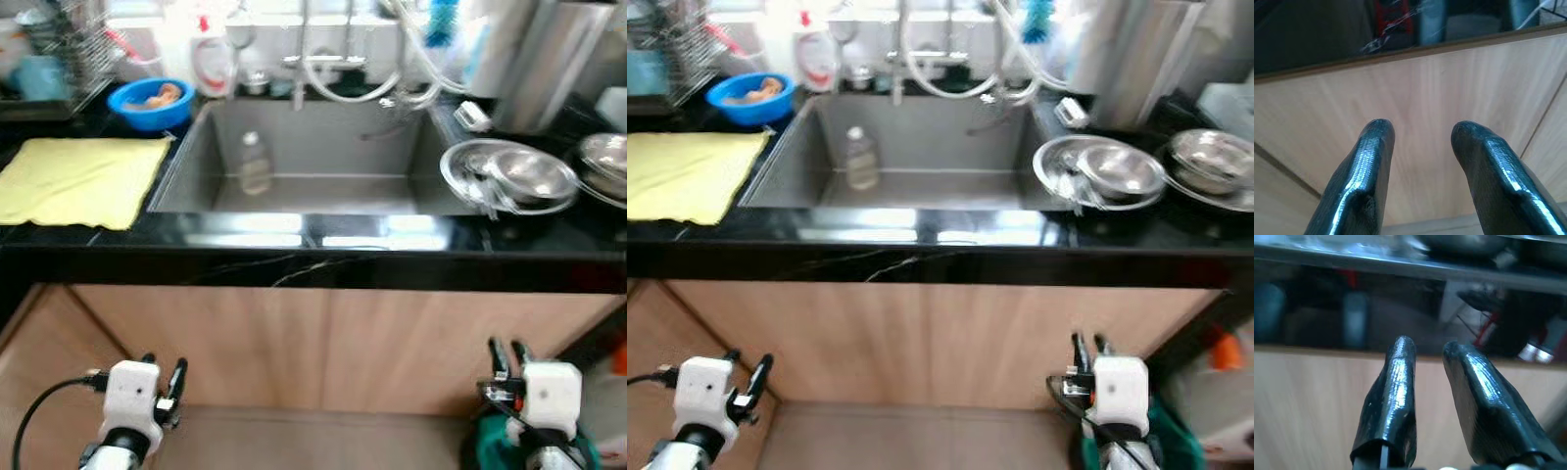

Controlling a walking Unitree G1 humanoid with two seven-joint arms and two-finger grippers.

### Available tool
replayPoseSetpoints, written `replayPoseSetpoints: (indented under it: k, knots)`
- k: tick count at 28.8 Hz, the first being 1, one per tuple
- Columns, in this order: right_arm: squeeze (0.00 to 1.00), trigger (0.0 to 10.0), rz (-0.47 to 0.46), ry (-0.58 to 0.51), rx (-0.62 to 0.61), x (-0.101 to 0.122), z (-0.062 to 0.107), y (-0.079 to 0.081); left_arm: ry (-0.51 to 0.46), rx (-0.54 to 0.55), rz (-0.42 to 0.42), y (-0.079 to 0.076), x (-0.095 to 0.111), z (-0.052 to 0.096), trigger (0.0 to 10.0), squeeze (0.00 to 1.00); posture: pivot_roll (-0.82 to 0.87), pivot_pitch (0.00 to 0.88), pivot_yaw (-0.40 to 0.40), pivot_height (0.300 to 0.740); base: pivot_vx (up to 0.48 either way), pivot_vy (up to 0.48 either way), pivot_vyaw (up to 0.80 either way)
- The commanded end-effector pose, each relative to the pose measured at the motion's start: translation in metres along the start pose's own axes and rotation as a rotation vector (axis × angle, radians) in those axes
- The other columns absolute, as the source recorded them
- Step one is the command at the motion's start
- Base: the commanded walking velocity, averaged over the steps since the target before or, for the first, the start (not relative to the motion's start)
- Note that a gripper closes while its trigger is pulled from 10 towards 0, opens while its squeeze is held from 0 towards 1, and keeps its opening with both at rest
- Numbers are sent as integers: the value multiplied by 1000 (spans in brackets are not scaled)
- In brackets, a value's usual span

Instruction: Kitchen organization

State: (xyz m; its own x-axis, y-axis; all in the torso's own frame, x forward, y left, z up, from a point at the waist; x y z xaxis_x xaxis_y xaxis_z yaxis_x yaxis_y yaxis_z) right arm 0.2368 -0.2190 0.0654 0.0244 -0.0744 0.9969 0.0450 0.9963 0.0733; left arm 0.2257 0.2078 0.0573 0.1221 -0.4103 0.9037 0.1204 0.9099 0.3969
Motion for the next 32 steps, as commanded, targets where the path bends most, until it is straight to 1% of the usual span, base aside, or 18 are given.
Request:
replayPoseSetpoints:
  k: [1,3,5,6,7,9,11,12,13,17,18,20,21,22,24,26,28,32]
  knots:
    - [0,10000,-12,31,-8,-5,3,-1,20,-1,-2,3,-3,4,10000,0,-110,3,2,732,0,0,0]
    - [0,10000,-3,25,-4,-3,2,0,19,5,-6,5,-2,4,10000,0,-110,3,2,732,0,0,0]
    - [0,10000,-2,53,0,5,7,1,18,11,-11,7,-1,4,10000,0,-107,0,3,732,0,0,0]
    - [0,10000,4,76,5,12,9,2,11,29,-10,11,2,2,10000,0,-103,0,4,732,0,0,0]
    - [0,10000,12,77,8,15,7,2,2,40,-8,13,5,0,10000,0,-96,0,1,732,0,0,0]
    - [0,10000,20,51,16,24,-4,1,-30,68,-5,19,13,-6,10000,0,-96,0,1,732,0,0,0]
    - [0,10000,20,41,18,27,-7,1,-38,76,-1,20,16,-7,10000,0,-93,0,-3,732,0,0,0]
    - [0,10000,20,15,28,34,-15,3,-57,99,7,23,22,-10,10000,0,-92,0,-5,732,0,0,0]
    - [0,10000,21,5,36,38,-19,4,-67,107,9,24,25,-11,10000,0,-89,0,-8,732,0,0,0]
    - [0,10000,20,-19,56,47,-29,11,-92,123,10,25,33,-16,10000,0,-84,0,-11,732,0,0,0]
    - [0,10000,15,-23,75,54,-36,18,-111,134,15,26,39,-20,10000,0,-78,0,-16,732,0,0,0]
    - [0,10000,7,-27,91,58,-40,23,-124,139,11,26,43,-23,10000,0,-78,0,-16,732,0,0,0]
    - [0,10000,11,-38,110,61,-45,28,-137,150,8,28,47,-26,10000,0,-75,0,-17,732,0,0,0]
    - [0,10000,11,-38,110,61,-45,28,-137,150,8,28,47,-26,10000,0,-75,0,-17,732,0,0,0]
    - [0,10000,-8,-59,123,67,-57,34,-151,158,11,29,52,-32,10000,0,-74,0,-17,732,0,0,0]
    - [0,10000,-11,-69,133,70,-61,37,-158,157,11,29,54,-34,10000,0,-70,0,-17,732,0,0,0]
    - [0,10000,-18,-87,160,78,-69,44,-168,155,13,28,57,-38,10000,0,-70,0,-18,732,0,0,0]
    - [0,10000,-18,-103,167,85,-75,47,-176,159,16,28,59,-40,10000,0,-66,0,-23,732,0,0,0]
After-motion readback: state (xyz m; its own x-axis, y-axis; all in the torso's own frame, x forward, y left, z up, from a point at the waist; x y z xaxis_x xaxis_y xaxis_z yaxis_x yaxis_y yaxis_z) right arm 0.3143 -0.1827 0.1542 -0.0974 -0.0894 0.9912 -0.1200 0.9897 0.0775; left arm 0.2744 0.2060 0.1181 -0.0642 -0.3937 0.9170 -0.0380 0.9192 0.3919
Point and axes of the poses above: a point about 5 cm out from each wrist's last joint towards the gripper, its own z axis pointing back from the gripper into the wrist, its own x axis along the axis of the wrist's last joint, y = z × x, the point moved 4 cm from there along -z, pointing out of the wrist towards the gripper, and after that the axes turned 14 degrees about -z, right-handed, at the moved point
